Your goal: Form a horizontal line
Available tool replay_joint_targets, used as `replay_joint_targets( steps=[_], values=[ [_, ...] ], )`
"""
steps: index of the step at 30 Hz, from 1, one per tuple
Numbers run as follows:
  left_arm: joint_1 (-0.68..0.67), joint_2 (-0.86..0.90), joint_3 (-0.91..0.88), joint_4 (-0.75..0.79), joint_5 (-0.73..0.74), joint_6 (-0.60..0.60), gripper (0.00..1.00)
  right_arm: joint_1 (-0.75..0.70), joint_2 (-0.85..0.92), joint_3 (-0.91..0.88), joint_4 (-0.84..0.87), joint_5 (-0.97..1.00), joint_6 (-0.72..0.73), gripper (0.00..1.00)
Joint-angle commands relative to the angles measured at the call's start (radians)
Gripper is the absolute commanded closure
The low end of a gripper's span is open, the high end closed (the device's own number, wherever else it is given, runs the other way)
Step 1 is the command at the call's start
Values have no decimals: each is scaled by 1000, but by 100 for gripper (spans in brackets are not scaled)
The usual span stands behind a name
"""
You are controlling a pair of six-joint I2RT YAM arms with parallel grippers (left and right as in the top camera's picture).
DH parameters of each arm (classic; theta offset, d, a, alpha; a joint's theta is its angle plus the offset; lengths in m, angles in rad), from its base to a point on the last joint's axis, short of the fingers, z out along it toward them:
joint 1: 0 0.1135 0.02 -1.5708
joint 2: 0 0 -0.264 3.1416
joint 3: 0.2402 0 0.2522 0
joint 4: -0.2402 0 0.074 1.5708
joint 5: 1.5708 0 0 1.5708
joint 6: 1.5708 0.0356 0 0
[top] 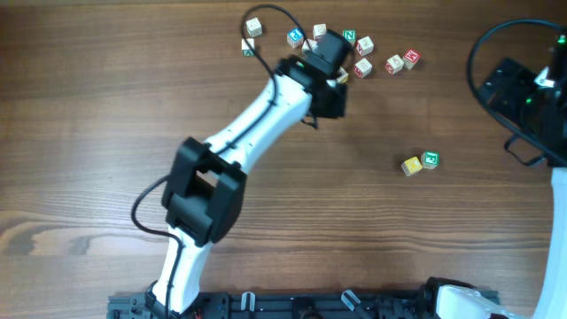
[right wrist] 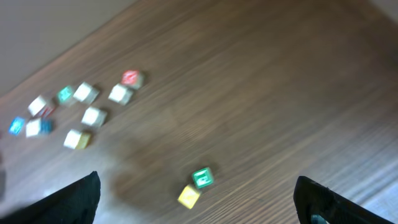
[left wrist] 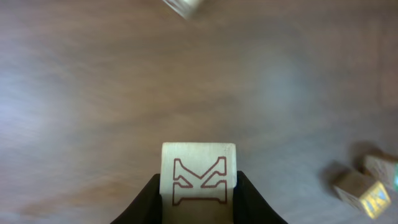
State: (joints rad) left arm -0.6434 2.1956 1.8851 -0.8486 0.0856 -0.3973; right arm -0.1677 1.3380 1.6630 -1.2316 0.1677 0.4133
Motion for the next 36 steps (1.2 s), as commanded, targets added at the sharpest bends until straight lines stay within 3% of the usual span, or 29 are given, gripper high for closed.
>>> replay_joint_targets(
  steps=[1, 7, 12, 14, 22, 25, 34, 36],
  values=[
    [-105, -2, -44, 8, 4, -154, 84, -81, 24, 10, -25, 54, 68, 0],
    [-233, -2, -210, 206, -8, -364, 79, -106, 81, -11, -30, 43, 70, 0],
    [-275, 10, -272, 360, -56, -375, 77, -106, 170, -50, -19, 43, 86, 0],
    [-277, 44, -276, 379, -57, -424, 72, -106, 179, -50, -18, 43, 86, 0],
    [-280, 116, -276, 532, -61, -418, 62, -106, 179, -50, -7, 44, 84, 0],
    [-280, 116, -276, 515, -84, -412, 41, -107, 179, -50, -3, 43, 84, 0],
    [-275, 61, -275, 453, -103, -332, 3, -107, 179, -66, -58, -17, 85, 0],
    [-265, 32, -275, 401, -190, -332, 6, -107, 179, -129, -50, -61, 86, 21]
  ],
)
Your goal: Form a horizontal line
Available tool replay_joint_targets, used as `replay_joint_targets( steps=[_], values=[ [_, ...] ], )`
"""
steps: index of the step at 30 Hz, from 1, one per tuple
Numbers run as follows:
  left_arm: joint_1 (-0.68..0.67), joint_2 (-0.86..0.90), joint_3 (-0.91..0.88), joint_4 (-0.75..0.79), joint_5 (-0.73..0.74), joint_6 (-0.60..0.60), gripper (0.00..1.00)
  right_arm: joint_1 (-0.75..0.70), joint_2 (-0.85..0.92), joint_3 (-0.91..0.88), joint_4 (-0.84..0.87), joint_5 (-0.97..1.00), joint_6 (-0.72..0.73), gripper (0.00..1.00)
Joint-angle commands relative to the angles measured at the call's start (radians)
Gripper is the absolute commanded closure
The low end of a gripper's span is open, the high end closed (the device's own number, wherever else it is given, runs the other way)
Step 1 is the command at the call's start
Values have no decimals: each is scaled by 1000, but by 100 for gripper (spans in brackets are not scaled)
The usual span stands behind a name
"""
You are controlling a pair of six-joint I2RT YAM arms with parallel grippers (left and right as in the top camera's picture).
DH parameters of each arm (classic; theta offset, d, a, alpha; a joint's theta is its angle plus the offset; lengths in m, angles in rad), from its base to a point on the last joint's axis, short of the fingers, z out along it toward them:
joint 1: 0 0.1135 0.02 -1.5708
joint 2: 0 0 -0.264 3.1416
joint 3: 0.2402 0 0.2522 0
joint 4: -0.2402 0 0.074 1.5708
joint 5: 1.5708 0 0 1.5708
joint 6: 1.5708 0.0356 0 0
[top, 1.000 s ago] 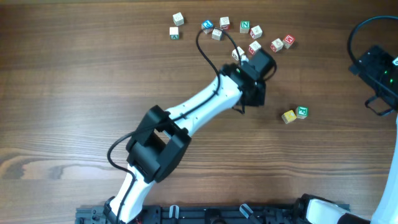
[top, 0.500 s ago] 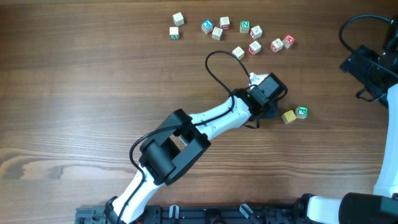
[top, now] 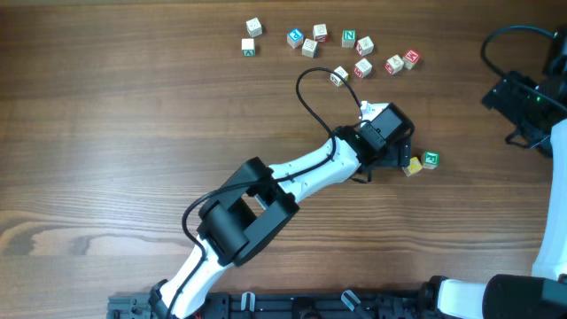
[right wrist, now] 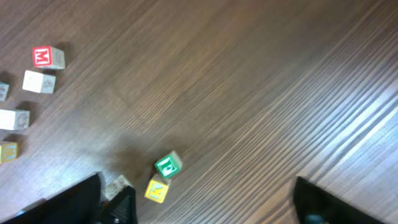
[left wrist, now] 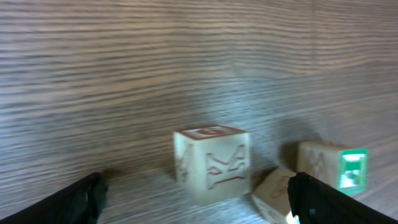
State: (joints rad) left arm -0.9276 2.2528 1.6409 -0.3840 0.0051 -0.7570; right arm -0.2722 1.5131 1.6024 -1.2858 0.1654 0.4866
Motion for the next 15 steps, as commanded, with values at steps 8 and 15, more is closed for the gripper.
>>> replay_joint_targets(
  steps=[8, 15],
  values=[
    [52, -193, -31, -137, -198, 17, 39, -2, 4, -299, 40, -168, 13, 83],
    [73, -167, -38, -95, -274, 17, 96, 28, 4, -479, 139, -255, 13, 96]
  ],
)
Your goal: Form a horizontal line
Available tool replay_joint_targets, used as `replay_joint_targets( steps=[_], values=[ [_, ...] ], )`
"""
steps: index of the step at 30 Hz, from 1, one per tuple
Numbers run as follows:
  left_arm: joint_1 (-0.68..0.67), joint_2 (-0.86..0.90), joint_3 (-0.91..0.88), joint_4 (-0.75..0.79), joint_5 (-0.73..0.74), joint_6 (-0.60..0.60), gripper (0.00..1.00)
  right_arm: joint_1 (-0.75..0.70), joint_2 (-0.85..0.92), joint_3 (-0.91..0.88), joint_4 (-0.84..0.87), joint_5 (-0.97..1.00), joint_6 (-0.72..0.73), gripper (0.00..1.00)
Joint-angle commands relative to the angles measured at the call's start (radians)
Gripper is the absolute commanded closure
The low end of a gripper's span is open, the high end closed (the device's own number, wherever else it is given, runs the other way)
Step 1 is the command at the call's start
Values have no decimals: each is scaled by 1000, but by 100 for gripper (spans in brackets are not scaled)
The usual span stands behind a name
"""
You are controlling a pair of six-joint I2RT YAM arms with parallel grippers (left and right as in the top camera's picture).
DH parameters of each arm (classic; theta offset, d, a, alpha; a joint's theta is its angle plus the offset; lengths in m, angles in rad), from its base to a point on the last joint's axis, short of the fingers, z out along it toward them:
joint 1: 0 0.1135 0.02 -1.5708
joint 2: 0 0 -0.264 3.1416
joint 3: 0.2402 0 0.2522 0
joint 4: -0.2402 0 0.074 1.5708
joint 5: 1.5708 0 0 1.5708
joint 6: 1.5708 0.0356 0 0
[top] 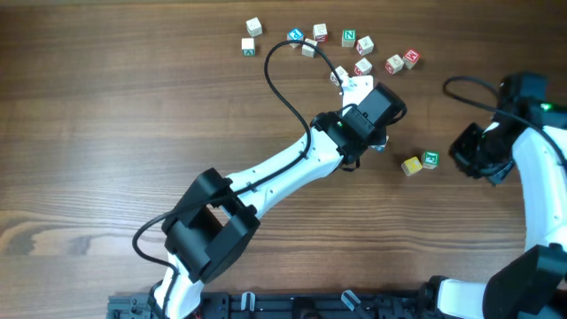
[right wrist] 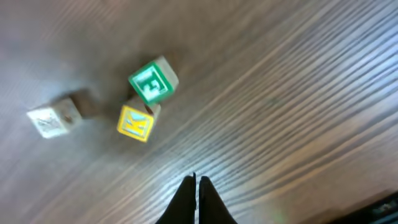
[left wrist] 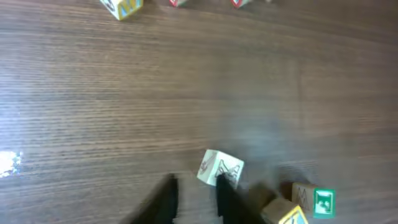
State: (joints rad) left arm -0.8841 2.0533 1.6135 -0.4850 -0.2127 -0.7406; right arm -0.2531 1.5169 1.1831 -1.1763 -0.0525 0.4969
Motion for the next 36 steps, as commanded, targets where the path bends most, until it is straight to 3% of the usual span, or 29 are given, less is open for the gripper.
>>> replay_joint_targets(
  steps=[1, 5, 9, 14, 28, 36],
  values=[
    [47, 53, -11, 5, -53, 0, 96, 9, 0, -84, 43, -39, 3, 96],
    [89, 148, -11, 46, 16, 1, 96, 9, 0, -132, 87, -39, 0, 96],
    [101, 233, -11, 172, 196, 83, 96, 9, 0, -260, 266, -123, 2, 96],
    [91, 252, -11, 171, 347, 83, 96, 9, 0, -346, 431, -140, 2, 96],
    [37, 257, -11, 175, 347, 83, 93, 9, 0, -522, 669, -159, 90, 95],
    [32, 258, -11, 176, 347, 82, 93, 15, 0, -524, 732, -218, 117, 95]
  ],
)
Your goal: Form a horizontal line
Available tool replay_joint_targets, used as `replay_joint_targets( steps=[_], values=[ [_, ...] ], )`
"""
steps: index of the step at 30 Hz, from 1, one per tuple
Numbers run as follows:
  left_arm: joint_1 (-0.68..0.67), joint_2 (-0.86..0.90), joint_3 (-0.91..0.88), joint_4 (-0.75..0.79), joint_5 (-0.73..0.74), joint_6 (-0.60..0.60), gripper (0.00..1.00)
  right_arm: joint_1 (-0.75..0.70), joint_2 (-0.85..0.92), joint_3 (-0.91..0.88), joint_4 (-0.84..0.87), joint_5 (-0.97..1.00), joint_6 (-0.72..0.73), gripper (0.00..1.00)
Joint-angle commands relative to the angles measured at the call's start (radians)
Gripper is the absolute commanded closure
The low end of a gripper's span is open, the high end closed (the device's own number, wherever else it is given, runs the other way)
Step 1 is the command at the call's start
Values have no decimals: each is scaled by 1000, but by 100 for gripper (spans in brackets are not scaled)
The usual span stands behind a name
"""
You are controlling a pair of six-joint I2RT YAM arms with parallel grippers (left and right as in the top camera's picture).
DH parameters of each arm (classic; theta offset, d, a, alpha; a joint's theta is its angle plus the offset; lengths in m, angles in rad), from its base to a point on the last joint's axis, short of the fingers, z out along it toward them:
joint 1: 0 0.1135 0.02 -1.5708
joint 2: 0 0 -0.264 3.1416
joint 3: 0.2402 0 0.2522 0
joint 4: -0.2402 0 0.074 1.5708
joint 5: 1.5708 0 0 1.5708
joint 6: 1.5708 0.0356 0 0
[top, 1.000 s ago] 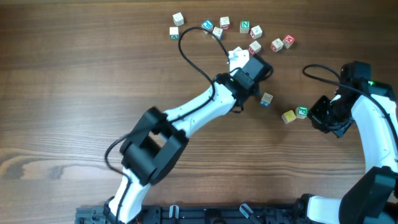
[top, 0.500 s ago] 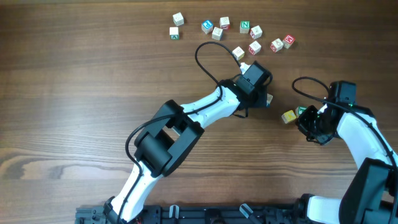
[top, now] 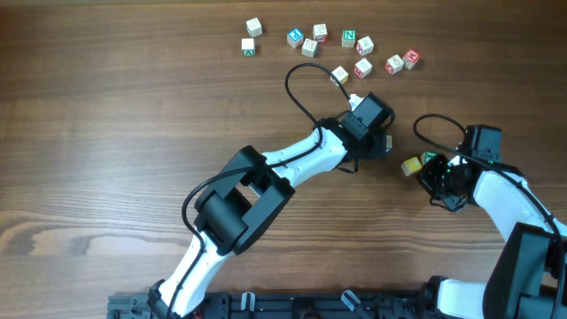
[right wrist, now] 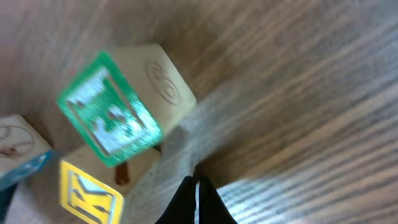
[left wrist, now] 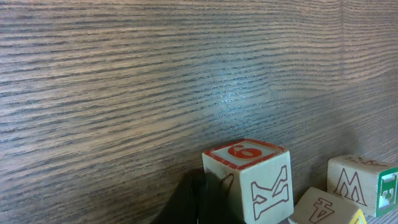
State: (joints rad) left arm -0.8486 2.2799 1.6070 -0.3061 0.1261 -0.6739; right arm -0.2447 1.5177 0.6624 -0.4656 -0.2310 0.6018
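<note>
A wooden block with a red-framed top and a K on its side (left wrist: pixel 252 180) stands on the table. My left gripper (left wrist: pixel 202 194) is shut, and its tips touch that block's left face. To its right lie a yellow block (top: pixel 409 166) and a green-faced block (right wrist: pixel 118 118), touching each other. My right gripper (right wrist: pixel 194 186) is shut and empty, low over the table just right of the green block. In the overhead view the left gripper (top: pixel 374 124) covers most of the K block, and the right gripper (top: pixel 436 175) sits beside the pair.
Several loose letter blocks (top: pixel 354 44) are scattered at the back of the wooden table (top: pixel 106 133). The left arm's black cable (top: pixel 306 84) loops over the table behind its wrist. The right arm (top: pixel 514 204) reaches in from the lower right.
My left gripper has come down from above the table to the K block's left face. The right gripper has closed in on the green block from the right. The K block stands nearer the pair.
First my left gripper held the K block beside the back cluster, with the right arm far off right. Then the block stood on the table by the yellow and green pair, the left gripper open. Later both grippers were shut nearby, and now they flank the three blocks.
</note>
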Motion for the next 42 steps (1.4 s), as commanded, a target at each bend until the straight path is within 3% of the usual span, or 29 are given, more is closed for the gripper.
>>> replay_joint_targets(
  steps=[1, 9, 19, 21, 26, 32, 42],
  values=[
    [-3, 31, -5, -3, 8, 16, 92, 6, 5, -3, 55, -52, 37, 95],
    [-2, 31, -5, -3, 6, 16, 92, 70, 128, -3, 160, -101, 109, 96],
    [-2, 31, -5, -4, -11, 16, 91, 70, 128, -3, -3, -161, 61, 96],
    [-2, 31, -5, -4, -11, 16, 91, 70, 128, -3, 15, -242, 61, 96],
    [-2, 31, -5, -5, -11, 16, 91, 69, 128, -3, 126, -189, 83, 96],
    [-2, 31, -5, -8, -11, 16, 91, 69, 128, -3, 143, -115, 82, 96],
    [-2, 31, -5, -8, -11, 16, 91, 70, 128, -3, 213, -143, 82, 96]
  ],
)
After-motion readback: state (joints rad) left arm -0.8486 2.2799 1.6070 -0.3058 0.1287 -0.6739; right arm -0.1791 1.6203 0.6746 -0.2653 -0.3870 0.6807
